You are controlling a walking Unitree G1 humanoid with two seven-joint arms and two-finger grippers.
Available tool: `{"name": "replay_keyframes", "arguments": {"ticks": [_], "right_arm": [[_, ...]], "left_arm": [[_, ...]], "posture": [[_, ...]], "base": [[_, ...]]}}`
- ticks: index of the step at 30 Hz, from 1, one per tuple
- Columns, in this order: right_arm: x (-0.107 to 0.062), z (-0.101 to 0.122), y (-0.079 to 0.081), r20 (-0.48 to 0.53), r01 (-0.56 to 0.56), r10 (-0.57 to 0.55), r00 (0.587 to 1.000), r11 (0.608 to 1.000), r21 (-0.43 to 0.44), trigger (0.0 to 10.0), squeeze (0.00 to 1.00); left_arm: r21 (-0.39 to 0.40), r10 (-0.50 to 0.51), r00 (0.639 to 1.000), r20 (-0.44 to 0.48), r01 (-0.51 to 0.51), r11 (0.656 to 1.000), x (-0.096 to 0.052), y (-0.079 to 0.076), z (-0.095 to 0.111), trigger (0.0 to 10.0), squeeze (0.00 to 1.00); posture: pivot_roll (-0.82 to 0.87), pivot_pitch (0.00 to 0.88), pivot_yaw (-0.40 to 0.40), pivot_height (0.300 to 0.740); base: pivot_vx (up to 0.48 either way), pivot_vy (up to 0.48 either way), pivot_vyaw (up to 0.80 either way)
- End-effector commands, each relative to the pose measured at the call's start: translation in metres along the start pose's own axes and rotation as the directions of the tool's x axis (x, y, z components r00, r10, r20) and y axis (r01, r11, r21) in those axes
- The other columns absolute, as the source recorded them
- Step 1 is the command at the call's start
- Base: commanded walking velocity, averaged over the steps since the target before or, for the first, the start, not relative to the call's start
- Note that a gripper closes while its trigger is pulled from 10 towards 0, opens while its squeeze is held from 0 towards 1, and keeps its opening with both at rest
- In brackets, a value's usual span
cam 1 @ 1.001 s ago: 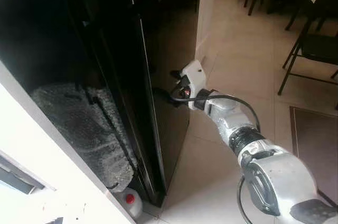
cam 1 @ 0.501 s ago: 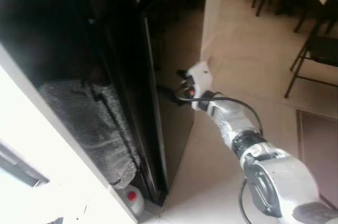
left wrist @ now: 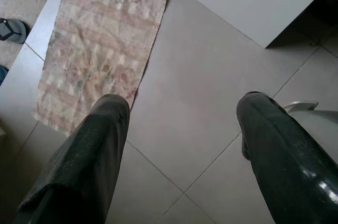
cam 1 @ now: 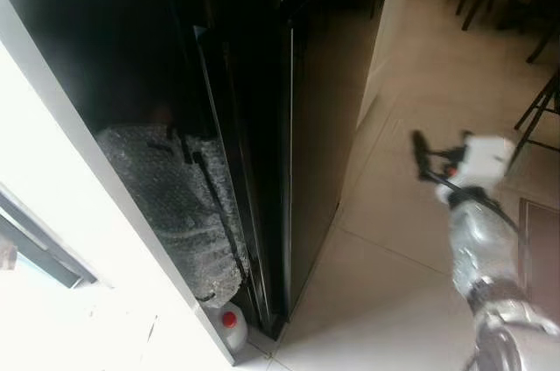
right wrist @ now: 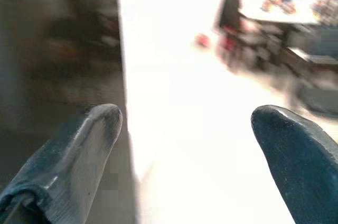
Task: Restocking fridge
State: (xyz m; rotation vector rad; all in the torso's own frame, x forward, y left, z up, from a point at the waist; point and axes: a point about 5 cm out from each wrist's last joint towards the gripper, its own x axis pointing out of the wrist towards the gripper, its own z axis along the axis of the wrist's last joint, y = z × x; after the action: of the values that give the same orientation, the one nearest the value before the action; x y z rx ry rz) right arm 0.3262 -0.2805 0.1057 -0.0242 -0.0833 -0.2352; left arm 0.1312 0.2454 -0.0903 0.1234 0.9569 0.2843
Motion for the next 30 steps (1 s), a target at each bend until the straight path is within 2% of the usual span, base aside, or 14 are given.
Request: {"name": "replay_keyframes", "arguments": {"ticks": [1,3,4,5,6,8,9,10,11,13,14,17,20,30], "right_arm": [[-0.018,-0.028,-0.013,-0.125,0.073,-0.074,0.989,0.997,-0.013,10.0,0.00],[-0.051,-0.070,-0.024,-0.321,0.106,-0.122,0.939,0.992,-0.067,10.0,0.00],[-0.051,-0.070,-0.024,-0.321,0.106,-0.122,0.939,0.992,-0.067,10.0,0.00],[-0.062,-0.082,-0.026,-0.377,0.108,-0.129,0.917,0.991,-0.075,10.0,0.00],[-0.077,-0.097,-0.027,-0.460,0.109,-0.132,0.878,0.991,-0.077,10.0,0.00],[-0.118,-0.131,-0.024,-0.638,0.082,-0.122,0.760,0.992,-0.092,10.0,0.00],[-0.150,-0.152,-0.018,-0.740,0.032,-0.091,0.666,0.995,-0.094,10.0,0.00],[-0.150,-0.152,-0.018,-0.740,0.032,-0.091,0.666,0.995,-0.094,10.0,0.00],[-0.161,-0.158,-0.014,-0.773,0.006,-0.073,0.630,0.996,-0.089,10.0,0.00],[-0.194,-0.174,-0.007,-0.851,-0.028,-0.054,0.522,0.996,-0.080,10.0,0.00],[-0.202,-0.177,-0.006,-0.868,-0.027,-0.059,0.494,0.996,-0.083,10.0,0.00],[-0.212,-0.182,0.000,-0.882,0.006,-0.058,0.468,0.998,-0.062,10.0,0.00],[-0.215,-0.184,0.007,-0.893,-0.029,-0.025,0.449,0.999,-0.042,10.0,0.00],[-0.211,-0.183,0.014,-0.883,-0.057,0.005,0.470,0.998,-0.025,10.0,0.00]], "left_arm": [[0.006,0.007,1.000,-0.012,-0.007,1.000,-0.001,0.002,-0.004,10.0,0.00],[0.007,0.004,1.000,-0.019,-0.004,1.000,-0.001,0.002,-0.005,10.0,0.00],[0.007,0.004,1.000,-0.019,-0.004,1.000,-0.001,0.002,-0.005,10.0,0.00],[0.007,0.003,1.000,-0.022,-0.003,1.000,-0.001,0.002,-0.006,10.0,0.00],[0.007,0.002,1.000,-0.026,-0.002,1.000,-0.001,0.001,-0.006,10.0,0.00],[0.006,0.000,0.999,-0.033,0.000,1.000,-0.001,0.001,-0.007,10.0,0.00],[0.006,-0.001,0.999,-0.039,0.001,1.000,-0.001,0.001,-0.008,10.0,0.00],[0.006,-0.001,0.999,-0.039,0.001,1.000,-0.001,0.001,-0.008,10.0,0.00],[0.006,-0.002,0.999,-0.041,0.002,1.000,-0.001,0.001,-0.008,10.0,0.00],[0.004,-0.001,0.999,-0.044,0.002,1.000,-0.001,0.001,-0.008,10.0,0.00],[0.002,0.000,0.999,-0.043,0.000,1.000,-0.001,0.001,-0.008,10.0,0.00],[-0.007,0.006,0.999,-0.042,-0.007,1.000,-0.001,0.005,-0.008,10.0,0.00],[-0.003,0.003,0.999,-0.044,-0.003,1.000,-0.001,0.007,-0.008,10.0,0.00],[-0.006,-0.013,0.999,-0.052,0.013,1.000,0.000,0.008,-0.007,10.0,0.00]], "posture": [[-0.05,0.006,0.022,0.740],[-0.06,0.007,0.022,0.740],[-0.06,0.007,0.022,0.740],[-0.06,0.007,0.022,0.740],[-0.06,0.014,0.022,0.740],[-0.06,0.016,0.022,0.740],[-0.05,0.022,0.027,0.740],[-0.05,0.022,0.027,0.740],[-0.05,0.022,0.027,0.740],[-0.04,0.024,0.026,0.740],[-0.03,0.028,0.025,0.740],[-0.04,0.033,0.029,0.740],[-0.04,0.036,0.032,0.740],[-0.04,0.049,0.039,0.740]], "base": [[0.000,0.000,0.00],[0.000,0.000,0.00],[0.000,0.000,0.00],[0.000,0.000,0.00],[0.000,0.000,0.00],[0.000,0.000,0.00],[0.000,0.000,0.00],[0.000,0.000,0.00],[0.000,0.000,0.00],[0.000,0.000,0.00],[0.000,0.000,0.00],[0.000,0.000,0.00],[0.000,0.000,0.00],[0.000,0.000,0.00]]}}
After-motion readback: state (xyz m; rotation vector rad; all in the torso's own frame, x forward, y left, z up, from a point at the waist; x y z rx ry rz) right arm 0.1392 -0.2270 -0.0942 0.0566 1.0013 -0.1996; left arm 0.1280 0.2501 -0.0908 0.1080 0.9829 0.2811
